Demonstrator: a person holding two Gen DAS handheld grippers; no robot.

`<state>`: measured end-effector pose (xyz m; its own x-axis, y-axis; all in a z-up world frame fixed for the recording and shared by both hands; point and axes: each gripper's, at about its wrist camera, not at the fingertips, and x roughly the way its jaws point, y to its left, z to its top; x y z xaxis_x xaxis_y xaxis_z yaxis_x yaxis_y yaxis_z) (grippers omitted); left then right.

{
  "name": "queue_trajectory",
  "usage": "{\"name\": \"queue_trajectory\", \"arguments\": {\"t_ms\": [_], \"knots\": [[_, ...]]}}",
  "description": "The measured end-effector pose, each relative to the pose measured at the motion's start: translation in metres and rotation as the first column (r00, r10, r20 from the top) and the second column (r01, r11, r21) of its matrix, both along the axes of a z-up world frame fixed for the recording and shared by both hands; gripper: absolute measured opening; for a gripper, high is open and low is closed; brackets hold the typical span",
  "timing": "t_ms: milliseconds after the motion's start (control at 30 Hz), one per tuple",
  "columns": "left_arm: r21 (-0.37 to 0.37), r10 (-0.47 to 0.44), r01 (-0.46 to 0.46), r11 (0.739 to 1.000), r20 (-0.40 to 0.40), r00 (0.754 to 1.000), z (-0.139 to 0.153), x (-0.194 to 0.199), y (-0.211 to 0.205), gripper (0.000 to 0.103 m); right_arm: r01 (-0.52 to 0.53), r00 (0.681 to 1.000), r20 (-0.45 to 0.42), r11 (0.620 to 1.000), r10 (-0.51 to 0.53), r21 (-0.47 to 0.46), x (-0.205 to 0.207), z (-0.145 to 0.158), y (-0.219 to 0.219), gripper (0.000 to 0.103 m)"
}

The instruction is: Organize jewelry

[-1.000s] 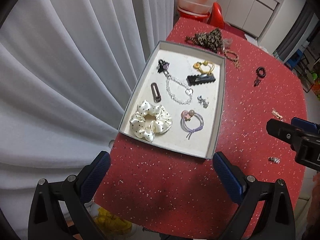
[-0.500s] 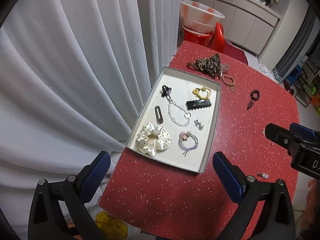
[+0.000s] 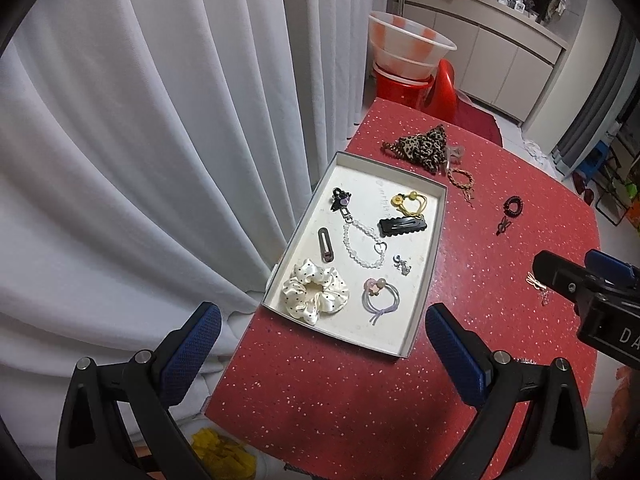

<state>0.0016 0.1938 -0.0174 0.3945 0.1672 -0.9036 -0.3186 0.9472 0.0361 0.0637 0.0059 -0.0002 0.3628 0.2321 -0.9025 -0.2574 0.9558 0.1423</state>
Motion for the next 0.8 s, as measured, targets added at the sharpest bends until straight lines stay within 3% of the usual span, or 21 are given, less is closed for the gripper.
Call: {"name": "queue_trajectory", "arguments": {"t_ms": [800], "knots": [[0.025,0.011,-0.010,1.000,-0.005,1.000,-0.0037,-0.0014,-0.0009,0.102,-0.009,1.000,0.009,1.000,0.009,-0.013,-0.0044,-0.0004,0.0014,0.091]]}}
